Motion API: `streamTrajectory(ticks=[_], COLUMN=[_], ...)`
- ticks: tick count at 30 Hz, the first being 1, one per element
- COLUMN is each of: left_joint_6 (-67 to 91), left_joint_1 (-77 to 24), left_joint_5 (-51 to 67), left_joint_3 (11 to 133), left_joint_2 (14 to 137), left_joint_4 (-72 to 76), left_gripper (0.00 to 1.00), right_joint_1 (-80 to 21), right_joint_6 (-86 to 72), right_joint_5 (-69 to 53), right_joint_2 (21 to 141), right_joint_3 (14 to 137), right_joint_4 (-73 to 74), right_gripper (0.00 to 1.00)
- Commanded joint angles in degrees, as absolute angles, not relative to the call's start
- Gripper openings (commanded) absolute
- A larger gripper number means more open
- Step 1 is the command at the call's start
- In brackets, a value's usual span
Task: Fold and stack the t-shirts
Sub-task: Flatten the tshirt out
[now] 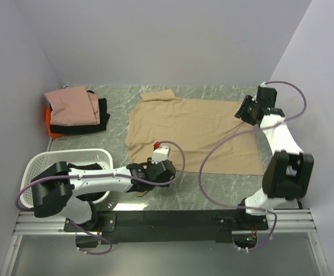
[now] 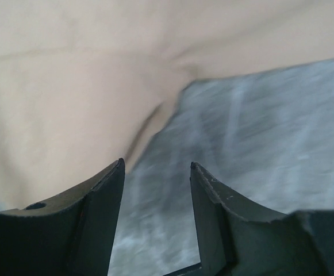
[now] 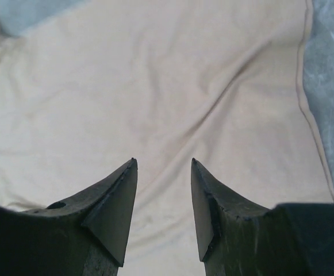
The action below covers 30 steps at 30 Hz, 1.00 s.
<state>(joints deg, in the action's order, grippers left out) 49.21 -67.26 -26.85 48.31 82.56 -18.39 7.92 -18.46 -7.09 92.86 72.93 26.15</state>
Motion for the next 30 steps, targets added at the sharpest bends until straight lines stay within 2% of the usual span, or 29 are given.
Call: streamTrajectory(ticks=[1, 10, 16, 30], left_joint_6=[54.6, 55.8, 53.7, 48.4], left_joint_1=[-69.3, -71.6, -74.3, -73.2], left_joint_5=[-35.4, -37.3, -36.1, -33.1], left_joint_3=[48.1, 48.6, 49.2, 49.2], left_joint_2=[83.7, 87.6, 87.5, 90.5], left_joint_4=[-27.1, -27.4, -23.6, -17.4], left_gripper=[0.54, 0.5, 0.5, 0.49], right_joint_1=[8.0, 7.3, 7.3, 7.2], right_joint_6=[-20.0, -20.1, -19.7, -18.5], right_joint_5=[-11.1, -12.0, -11.9, -12.0], right_joint_2=[81.7, 66.9, 66.2, 67.1], right_joint_3=[64.0, 55.0, 53.3, 53.3], right_joint_4=[19.9, 20.3, 20.7, 21.3], right_gripper=[0.5, 0.5, 0.51, 0.51])
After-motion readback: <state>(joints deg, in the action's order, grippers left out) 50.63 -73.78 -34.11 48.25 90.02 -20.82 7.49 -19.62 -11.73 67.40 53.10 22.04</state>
